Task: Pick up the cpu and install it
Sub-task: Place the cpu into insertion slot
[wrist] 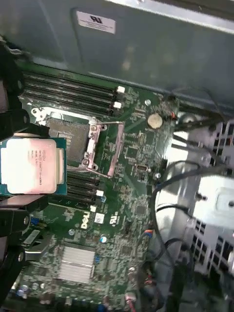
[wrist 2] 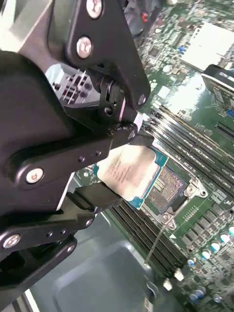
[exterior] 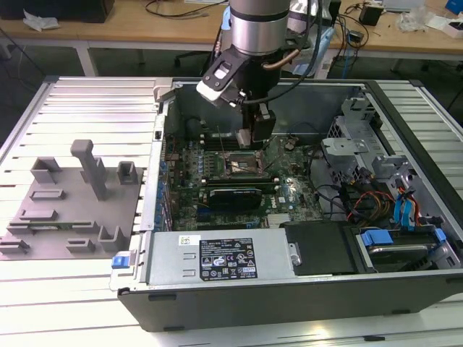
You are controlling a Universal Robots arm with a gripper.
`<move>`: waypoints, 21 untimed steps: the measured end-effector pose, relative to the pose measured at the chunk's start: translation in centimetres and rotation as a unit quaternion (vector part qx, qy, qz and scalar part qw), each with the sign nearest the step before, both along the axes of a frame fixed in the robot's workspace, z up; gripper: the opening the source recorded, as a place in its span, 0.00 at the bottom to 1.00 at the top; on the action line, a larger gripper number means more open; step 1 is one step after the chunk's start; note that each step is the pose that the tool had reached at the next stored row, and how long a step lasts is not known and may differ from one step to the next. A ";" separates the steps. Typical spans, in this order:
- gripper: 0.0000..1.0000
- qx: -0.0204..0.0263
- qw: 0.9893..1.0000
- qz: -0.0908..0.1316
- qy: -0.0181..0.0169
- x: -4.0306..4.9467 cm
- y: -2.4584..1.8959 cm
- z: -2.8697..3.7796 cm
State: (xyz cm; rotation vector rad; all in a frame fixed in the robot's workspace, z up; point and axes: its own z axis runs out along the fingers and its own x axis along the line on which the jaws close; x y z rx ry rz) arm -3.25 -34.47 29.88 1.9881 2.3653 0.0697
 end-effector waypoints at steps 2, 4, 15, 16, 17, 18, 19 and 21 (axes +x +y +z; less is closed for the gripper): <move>0.55 0.000 0.999 -0.040 0.000 0.00 0.00 -0.03; 0.55 0.000 0.999 -0.040 0.000 0.00 0.00 -0.04; 0.55 0.000 0.998 -0.055 0.000 0.00 0.00 -0.85; 0.55 0.000 0.998 -0.055 0.000 0.00 0.00 -0.85; 0.55 0.000 0.998 -0.055 0.000 0.00 0.00 -0.85; 0.55 0.000 0.998 -0.055 0.000 0.00 0.00 -0.85; 0.55 0.000 0.998 -0.055 0.000 0.00 0.00 -0.86; 0.55 0.000 0.998 -0.055 0.000 0.00 0.00 -0.86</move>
